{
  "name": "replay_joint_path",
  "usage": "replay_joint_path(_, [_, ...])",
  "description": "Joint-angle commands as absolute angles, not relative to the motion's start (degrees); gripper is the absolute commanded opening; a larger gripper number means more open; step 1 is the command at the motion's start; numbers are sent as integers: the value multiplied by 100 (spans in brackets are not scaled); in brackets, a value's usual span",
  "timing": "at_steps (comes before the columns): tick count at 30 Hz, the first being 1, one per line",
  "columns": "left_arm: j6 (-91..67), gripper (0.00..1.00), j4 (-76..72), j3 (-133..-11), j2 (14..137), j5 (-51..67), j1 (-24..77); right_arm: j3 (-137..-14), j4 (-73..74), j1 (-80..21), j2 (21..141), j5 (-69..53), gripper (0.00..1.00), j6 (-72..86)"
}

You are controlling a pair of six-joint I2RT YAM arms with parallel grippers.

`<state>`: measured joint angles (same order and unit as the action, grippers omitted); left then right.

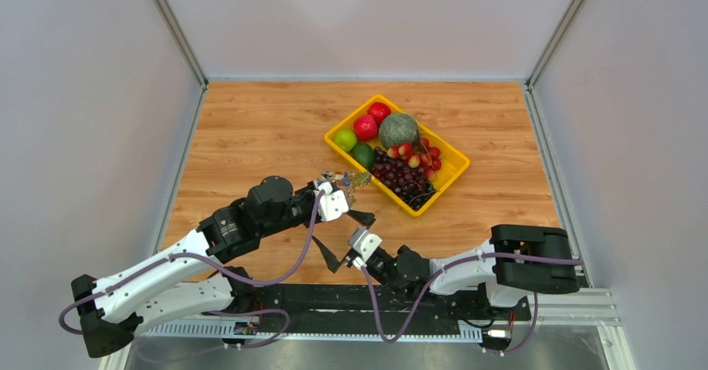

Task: Remove the keys from the keyring
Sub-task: Remove the key from the keyring.

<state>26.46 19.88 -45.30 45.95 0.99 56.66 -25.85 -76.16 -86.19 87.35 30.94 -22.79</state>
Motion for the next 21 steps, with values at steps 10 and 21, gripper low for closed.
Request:
replay_joint_path(10, [2584,0,1556,-4597,4471,138,5689,-2639,-8596,-8640,8816,4474,95,-2794])
replay_joint_path(21, [2600,0,1556,-4588,4476,127,5692,-2236,-8904,-8665,8540,4407,85,-3145])
